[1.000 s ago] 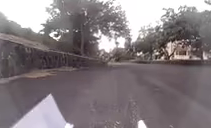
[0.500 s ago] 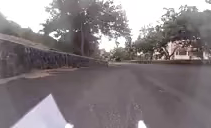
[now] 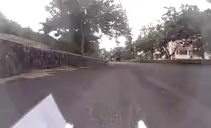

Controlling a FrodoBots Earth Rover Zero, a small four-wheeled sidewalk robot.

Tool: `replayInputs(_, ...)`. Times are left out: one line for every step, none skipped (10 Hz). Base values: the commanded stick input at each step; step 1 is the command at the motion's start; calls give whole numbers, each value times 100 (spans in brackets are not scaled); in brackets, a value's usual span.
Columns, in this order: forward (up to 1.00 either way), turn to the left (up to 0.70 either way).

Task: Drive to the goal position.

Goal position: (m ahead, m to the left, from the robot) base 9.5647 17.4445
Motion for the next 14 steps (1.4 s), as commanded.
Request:
replayInputs(20,0)
replayInputs(20,0)
replayInputs(20,0)
replayInputs(20,0)
replayInputs(20,0)
replayInputs(20,0)
replayInputs(20,0)
replayInputs(20,0)
replayInputs(20,0)
replayInputs(20,0)
replayInputs(20,-80)
replayInputs(20,-80)
replayInputs(20,-80)
replayInputs(20,-80)
